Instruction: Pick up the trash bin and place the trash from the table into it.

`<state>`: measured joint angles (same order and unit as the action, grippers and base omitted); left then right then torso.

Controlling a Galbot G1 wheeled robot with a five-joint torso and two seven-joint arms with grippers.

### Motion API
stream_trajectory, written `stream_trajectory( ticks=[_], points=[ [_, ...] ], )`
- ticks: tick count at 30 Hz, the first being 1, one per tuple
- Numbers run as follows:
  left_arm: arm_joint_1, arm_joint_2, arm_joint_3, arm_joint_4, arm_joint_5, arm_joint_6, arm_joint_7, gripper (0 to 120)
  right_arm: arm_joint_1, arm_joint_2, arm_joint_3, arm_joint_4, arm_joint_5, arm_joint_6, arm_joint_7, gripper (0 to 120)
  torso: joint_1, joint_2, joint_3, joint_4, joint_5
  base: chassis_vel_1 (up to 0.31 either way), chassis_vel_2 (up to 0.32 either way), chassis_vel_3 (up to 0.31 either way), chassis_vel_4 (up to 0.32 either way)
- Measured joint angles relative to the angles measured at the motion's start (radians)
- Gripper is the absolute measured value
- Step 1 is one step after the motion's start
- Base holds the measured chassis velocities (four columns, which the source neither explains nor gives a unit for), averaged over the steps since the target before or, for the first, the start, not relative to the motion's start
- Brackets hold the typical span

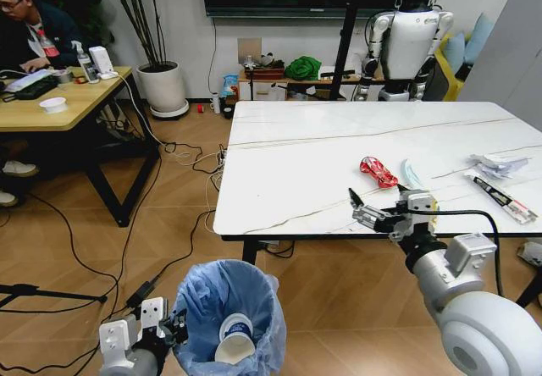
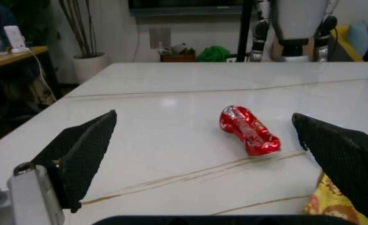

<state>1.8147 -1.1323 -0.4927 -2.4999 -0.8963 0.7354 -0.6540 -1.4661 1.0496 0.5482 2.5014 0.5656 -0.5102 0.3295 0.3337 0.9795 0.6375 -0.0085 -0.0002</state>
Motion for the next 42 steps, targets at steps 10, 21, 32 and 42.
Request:
stream_trajectory(
  ticks=[10, 21, 32, 42],
  points=[
    [0.004, 0.003, -0.009, 0.000, -0.008, 0.000, 0.000, 0, -0.015, 0.050, 0.065, 0.000, 0.000, 0.004, -0.001, 100, 0.000, 0.000, 0.000, -0.0003, 0.0002, -0.189, -0.175, 0.192, 0.189],
    [0.024, -0.003, -0.012, 0.000, 0.000, 0.000, 0.000, 0, -0.016, 0.046, 0.062, -0.001, 0.003, 0.008, -0.002, 100, 0.000, 0.000, 0.000, -0.0004, -0.0004, -0.233, -0.228, 0.226, 0.226],
    [0.029, -0.001, -0.007, 0.000, 0.007, 0.000, 0.000, 0, -0.001, -0.009, -0.074, -0.012, 0.093, 0.011, 0.073, 100, 0.000, 0.000, 0.000, 0.0001, 0.0001, -0.147, -0.149, 0.145, 0.112],
    [0.043, -0.005, 0.002, 0.000, 0.032, 0.000, 0.008, 0, 0.122, -0.079, -0.167, -0.141, 0.297, -0.032, 0.157, 100, 0.000, 0.000, 0.000, -0.0002, -0.0001, 0.042, 0.027, -0.031, -0.018]
  ],
)
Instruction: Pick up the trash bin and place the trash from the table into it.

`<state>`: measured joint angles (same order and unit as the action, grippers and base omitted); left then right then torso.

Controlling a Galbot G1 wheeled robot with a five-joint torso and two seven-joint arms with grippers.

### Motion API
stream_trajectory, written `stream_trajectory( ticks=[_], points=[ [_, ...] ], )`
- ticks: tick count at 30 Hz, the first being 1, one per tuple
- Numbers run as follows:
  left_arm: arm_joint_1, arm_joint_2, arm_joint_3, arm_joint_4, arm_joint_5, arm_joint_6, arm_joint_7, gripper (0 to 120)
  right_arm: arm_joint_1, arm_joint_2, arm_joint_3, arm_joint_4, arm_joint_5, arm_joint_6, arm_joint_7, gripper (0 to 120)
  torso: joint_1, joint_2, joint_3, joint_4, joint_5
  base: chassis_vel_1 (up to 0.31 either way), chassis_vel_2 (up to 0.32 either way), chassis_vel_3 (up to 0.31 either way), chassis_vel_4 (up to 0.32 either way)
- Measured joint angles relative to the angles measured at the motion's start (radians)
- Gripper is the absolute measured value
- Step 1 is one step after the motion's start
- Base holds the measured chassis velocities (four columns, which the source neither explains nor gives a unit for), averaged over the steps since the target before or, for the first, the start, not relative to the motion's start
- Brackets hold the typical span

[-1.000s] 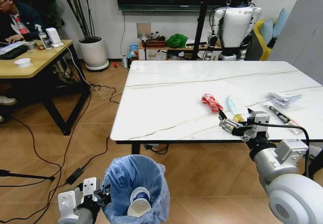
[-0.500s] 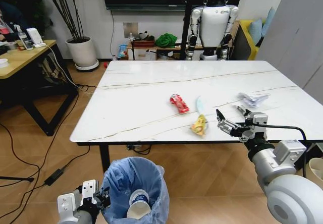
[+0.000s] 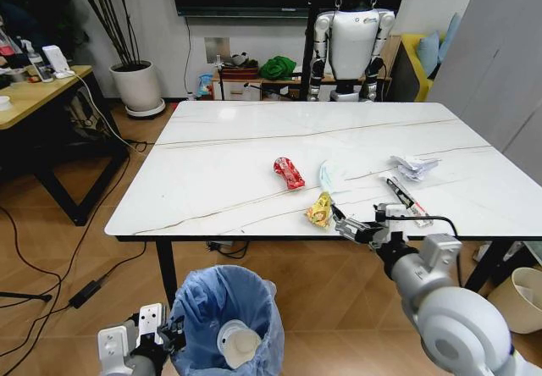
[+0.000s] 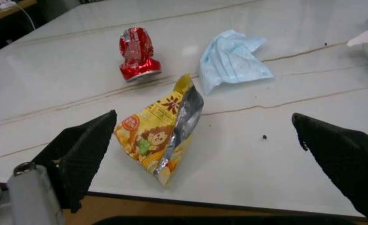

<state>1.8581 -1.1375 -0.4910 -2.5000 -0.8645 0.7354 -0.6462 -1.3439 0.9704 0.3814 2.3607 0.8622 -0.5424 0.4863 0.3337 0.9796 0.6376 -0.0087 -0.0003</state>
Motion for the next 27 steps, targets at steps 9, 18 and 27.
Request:
stream_trajectory(
  ticks=[9, 18, 27],
  points=[
    [0.014, -0.016, 0.010, 0.000, 0.036, 0.000, 0.017, 0, 0.112, -0.024, -0.052, -0.059, 0.077, -0.001, 0.015, 100, 0.000, 0.000, 0.000, -0.0001, 0.0004, 0.000, 0.000, 0.000, 0.000],
    [0.018, -0.030, 0.011, 0.000, 0.051, 0.000, 0.024, 0, 0.188, -0.025, -0.150, -0.117, 0.103, -0.004, 0.042, 84, 0.000, 0.000, 0.000, -0.0001, 0.0003, 0.000, 0.000, 0.000, 0.000],
    [0.009, -0.034, 0.006, 0.000, 0.048, 0.000, 0.024, 0, 0.229, -0.023, -0.184, -0.171, 0.096, -0.002, 0.041, 52, 0.000, 0.000, 0.000, 0.0000, 0.0003, 0.000, 0.000, 0.000, 0.000]
  ],
)
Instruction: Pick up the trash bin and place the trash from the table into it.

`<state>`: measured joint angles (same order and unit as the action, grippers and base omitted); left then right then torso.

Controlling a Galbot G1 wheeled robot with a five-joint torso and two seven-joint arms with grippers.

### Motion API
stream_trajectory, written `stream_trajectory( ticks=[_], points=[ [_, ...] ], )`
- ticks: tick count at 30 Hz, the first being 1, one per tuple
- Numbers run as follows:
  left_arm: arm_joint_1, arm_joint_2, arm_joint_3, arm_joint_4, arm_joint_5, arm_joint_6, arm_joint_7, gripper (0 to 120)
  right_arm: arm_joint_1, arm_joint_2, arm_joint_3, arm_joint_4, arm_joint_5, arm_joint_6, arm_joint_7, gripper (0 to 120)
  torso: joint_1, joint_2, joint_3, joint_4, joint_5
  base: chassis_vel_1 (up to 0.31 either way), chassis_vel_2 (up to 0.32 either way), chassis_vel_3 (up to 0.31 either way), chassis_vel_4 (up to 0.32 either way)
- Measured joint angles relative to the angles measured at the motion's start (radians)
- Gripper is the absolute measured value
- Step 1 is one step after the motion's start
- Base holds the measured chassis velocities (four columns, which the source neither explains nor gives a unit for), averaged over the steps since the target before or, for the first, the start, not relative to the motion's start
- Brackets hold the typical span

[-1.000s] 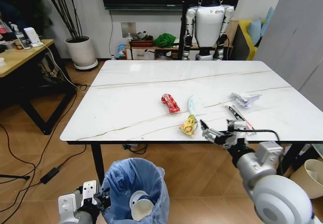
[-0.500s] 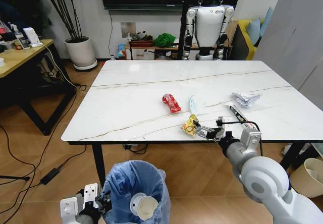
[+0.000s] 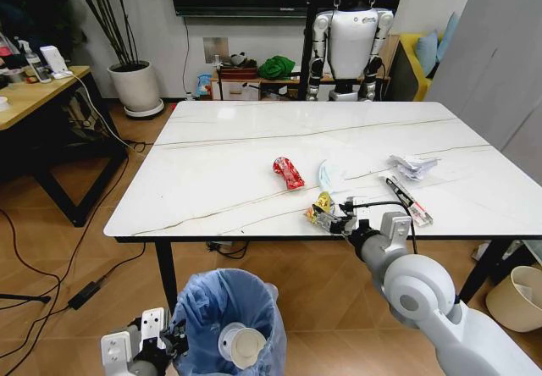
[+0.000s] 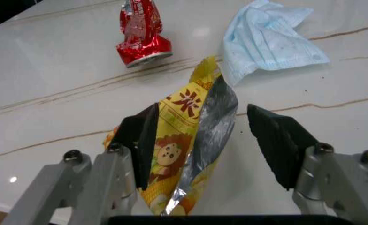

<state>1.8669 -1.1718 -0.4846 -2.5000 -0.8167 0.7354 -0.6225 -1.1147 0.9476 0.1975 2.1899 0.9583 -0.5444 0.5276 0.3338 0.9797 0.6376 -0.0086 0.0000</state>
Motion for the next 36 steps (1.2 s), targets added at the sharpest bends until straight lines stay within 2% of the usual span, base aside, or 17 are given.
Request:
stream_trajectory(
  ticks=[3, 4, 6, 8, 15, 22, 29, 36],
  points=[
    [-0.005, 0.004, -0.008, 0.000, -0.007, 0.000, 0.000, 0, 0.005, 0.001, -0.003, -0.010, -0.002, 0.002, -0.001, 43, 0.000, 0.000, 0.000, 0.0000, 0.0000, 0.000, 0.000, 0.000, 0.000],
    [-0.009, 0.006, -0.010, 0.000, -0.014, 0.000, -0.001, 0, 0.007, 0.001, -0.006, -0.013, -0.003, 0.005, -0.002, 36, 0.000, 0.000, 0.000, 0.0000, 0.0000, 0.000, 0.000, 0.000, 0.000],
    [-0.009, 0.006, -0.011, 0.000, -0.014, 0.000, -0.001, 0, 0.007, 0.002, -0.007, -0.014, -0.003, 0.006, -0.002, 35, 0.000, 0.000, 0.000, 0.0000, 0.0000, 0.000, 0.000, 0.000, 0.000],
    [-0.016, 0.008, -0.012, 0.000, -0.020, 0.000, -0.003, 0, 0.008, 0.002, -0.012, -0.018, -0.005, 0.010, -0.003, 22, 0.000, 0.000, 0.000, -0.0001, -0.0001, 0.000, 0.000, 0.000, 0.000],
    [-0.024, 0.010, -0.011, 0.000, -0.025, 0.000, -0.004, 0, 0.018, 0.003, -0.022, -0.023, -0.010, 0.016, -0.005, 0, 0.000, 0.000, 0.000, 0.0000, -0.0001, 0.000, 0.000, 0.000, 0.000],
    [-0.031, 0.018, -0.015, 0.000, -0.037, 0.000, -0.008, 0, 0.020, 0.002, -0.027, -0.002, -0.009, 0.023, -0.006, 0, 0.000, 0.000, 0.000, 0.0000, 0.0000, 0.000, 0.000, 0.000, 0.000],
    [-0.047, 0.023, -0.018, 0.000, -0.046, 0.000, -0.012, 0, -0.055, -0.022, -0.041, 0.162, 0.013, 0.026, -0.043, 0, 0.000, 0.000, 0.000, -0.0001, -0.0001, 0.000, 0.000, 0.000, 0.000],
    [-0.054, 0.015, -0.013, 0.000, -0.046, 0.000, -0.014, 0, -0.119, -0.031, -0.061, 0.254, 0.042, 0.029, -0.073, 0, 0.000, 0.000, 0.000, -0.0003, 0.0000, 0.000, 0.000, 0.000, 0.000]
  ],
)
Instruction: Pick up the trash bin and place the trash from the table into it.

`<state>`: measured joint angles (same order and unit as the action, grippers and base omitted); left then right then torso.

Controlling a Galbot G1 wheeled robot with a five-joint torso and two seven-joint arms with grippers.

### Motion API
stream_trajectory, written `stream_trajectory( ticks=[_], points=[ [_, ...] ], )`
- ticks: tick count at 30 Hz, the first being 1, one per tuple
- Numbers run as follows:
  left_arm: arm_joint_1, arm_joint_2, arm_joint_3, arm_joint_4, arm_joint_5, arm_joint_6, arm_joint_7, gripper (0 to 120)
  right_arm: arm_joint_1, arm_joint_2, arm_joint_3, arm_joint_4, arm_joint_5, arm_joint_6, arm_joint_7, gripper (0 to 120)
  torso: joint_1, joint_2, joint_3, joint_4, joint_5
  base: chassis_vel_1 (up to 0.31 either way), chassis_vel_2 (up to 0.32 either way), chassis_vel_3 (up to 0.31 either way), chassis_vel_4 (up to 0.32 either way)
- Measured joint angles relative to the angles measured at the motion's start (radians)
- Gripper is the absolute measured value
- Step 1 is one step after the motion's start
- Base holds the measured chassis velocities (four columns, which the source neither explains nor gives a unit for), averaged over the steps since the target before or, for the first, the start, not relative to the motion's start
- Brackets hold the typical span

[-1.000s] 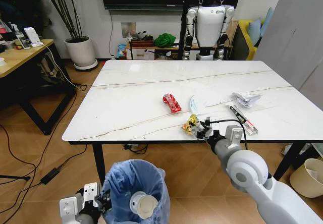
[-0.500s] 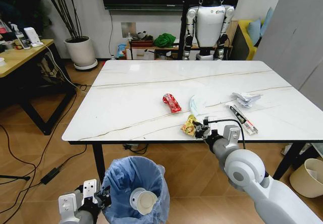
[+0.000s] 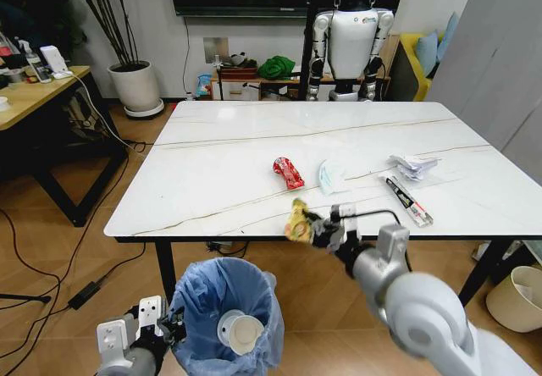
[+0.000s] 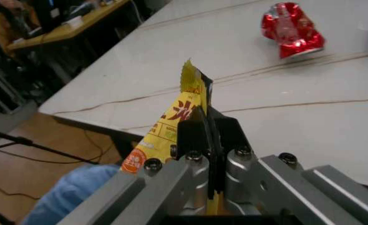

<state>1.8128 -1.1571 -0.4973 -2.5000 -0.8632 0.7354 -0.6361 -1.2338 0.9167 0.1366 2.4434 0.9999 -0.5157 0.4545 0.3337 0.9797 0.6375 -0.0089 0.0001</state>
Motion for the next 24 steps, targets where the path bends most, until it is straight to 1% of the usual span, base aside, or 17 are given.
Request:
stream_trajectory(
  ticks=[4, 11, 13, 14, 18, 19, 22, 24],
  points=[
    [0.001, -0.005, 0.001, 0.000, 0.000, 0.000, -0.001, 0, -0.033, -0.017, -0.016, 0.056, 0.022, 0.000, -0.042, 0, 0.000, 0.000, 0.000, 0.0003, -0.0002, 0.000, 0.000, 0.000, 0.000],
    [0.001, -0.005, 0.000, 0.000, -0.001, 0.000, -0.002, 0, -0.063, -0.054, -0.051, 0.063, 0.005, 0.001, -0.116, 0, 0.000, 0.000, 0.000, 0.0002, 0.0000, 0.000, 0.000, 0.000, 0.000],
    [-0.001, -0.006, 0.004, 0.000, -0.001, 0.000, -0.002, 0, -0.065, -0.075, -0.081, 0.063, -0.028, 0.008, -0.158, 0, 0.000, 0.000, 0.000, 0.0003, 0.0000, 0.000, 0.000, 0.000, 0.000],
    [-0.001, -0.006, 0.004, 0.000, -0.001, 0.000, -0.002, 0, -0.065, -0.075, -0.081, 0.063, -0.028, 0.008, -0.158, 0, 0.000, 0.000, 0.000, 0.0003, 0.0000, 0.000, 0.000, 0.000, 0.000],
    [-0.023, -0.011, 0.025, 0.000, 0.002, 0.000, -0.012, 0, -0.046, -0.114, -0.163, 0.061, -0.110, 0.031, -0.251, 0, 0.000, 0.000, 0.000, 0.0003, 0.0000, 0.000, 0.000, 0.000, 0.000],
    [-0.023, -0.011, 0.025, 0.000, 0.002, 0.000, -0.012, 0, -0.046, -0.114, -0.163, 0.061, -0.110, 0.031, -0.251, 0, 0.000, 0.000, 0.000, 0.0003, 0.0000, 0.000, 0.000, 0.000, 0.000],
    [-0.023, -0.018, 0.043, 0.000, 0.005, 0.000, -0.018, 0, -0.046, -0.126, -0.227, 0.059, -0.203, 0.040, -0.285, 0, 0.000, 0.000, 0.000, 0.0003, -0.0001, 0.000, 0.000, 0.000, 0.000],
    [-0.023, -0.021, 0.051, 0.000, 0.011, 0.000, -0.018, 0, -0.047, -0.123, -0.248, 0.051, -0.226, 0.040, -0.285, 0, 0.000, 0.000, 0.000, 0.0003, -0.0001, 0.000, 0.000, 0.000, 0.000]
  ],
)
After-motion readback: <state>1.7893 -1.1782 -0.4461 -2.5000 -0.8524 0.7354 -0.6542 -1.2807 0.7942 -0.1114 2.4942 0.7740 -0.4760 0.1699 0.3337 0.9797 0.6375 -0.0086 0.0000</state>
